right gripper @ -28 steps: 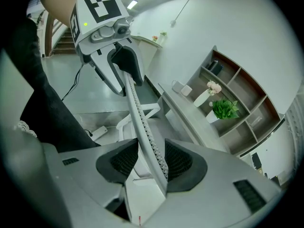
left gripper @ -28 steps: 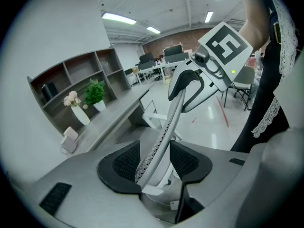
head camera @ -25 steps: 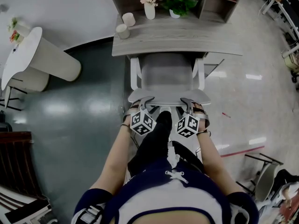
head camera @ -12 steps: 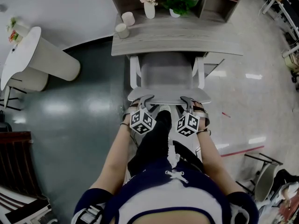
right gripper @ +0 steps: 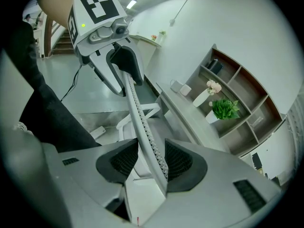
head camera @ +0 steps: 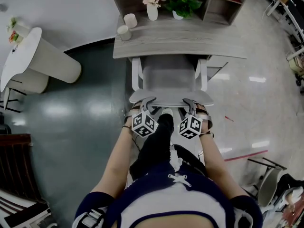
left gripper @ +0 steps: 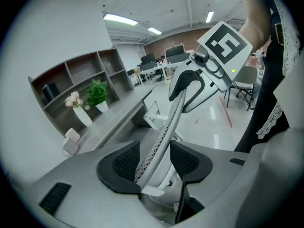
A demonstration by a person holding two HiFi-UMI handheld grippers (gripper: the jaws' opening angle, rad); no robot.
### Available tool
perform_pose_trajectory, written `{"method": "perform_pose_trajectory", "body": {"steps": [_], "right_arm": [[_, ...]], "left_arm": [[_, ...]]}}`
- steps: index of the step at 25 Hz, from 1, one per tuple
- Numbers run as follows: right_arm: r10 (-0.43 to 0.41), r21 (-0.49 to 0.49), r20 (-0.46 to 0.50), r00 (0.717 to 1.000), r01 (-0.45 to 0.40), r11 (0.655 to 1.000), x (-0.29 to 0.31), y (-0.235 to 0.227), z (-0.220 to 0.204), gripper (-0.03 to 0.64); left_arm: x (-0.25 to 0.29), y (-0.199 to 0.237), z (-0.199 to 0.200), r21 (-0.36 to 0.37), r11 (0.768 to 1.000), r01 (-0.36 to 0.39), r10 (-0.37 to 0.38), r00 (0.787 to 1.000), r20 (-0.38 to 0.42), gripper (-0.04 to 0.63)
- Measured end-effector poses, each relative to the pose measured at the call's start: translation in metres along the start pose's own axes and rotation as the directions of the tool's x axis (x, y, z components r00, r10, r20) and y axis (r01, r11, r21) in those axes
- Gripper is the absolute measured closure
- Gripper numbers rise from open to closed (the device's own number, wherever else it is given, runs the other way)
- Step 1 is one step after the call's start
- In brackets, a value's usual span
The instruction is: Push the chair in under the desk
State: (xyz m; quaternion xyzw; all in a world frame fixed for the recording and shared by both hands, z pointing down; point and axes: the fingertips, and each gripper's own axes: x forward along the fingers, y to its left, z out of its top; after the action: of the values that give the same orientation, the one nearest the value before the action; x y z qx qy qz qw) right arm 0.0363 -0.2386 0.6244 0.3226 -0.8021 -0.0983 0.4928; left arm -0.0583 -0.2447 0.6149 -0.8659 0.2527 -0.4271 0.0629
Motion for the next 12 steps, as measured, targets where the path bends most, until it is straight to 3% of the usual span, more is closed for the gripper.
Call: {"method": "perform_pose_trajectory", "body": {"steps": [12], "right_arm": [[0.006,0.002,-0.002,1.0,-0.006,1.0,0.01,-0.013,0.002,0.448]], "left_arm": [[0.009,0.015,0.003,0.001,1.0,0.0,0.0,1.0,-0.001,0.394]]}}
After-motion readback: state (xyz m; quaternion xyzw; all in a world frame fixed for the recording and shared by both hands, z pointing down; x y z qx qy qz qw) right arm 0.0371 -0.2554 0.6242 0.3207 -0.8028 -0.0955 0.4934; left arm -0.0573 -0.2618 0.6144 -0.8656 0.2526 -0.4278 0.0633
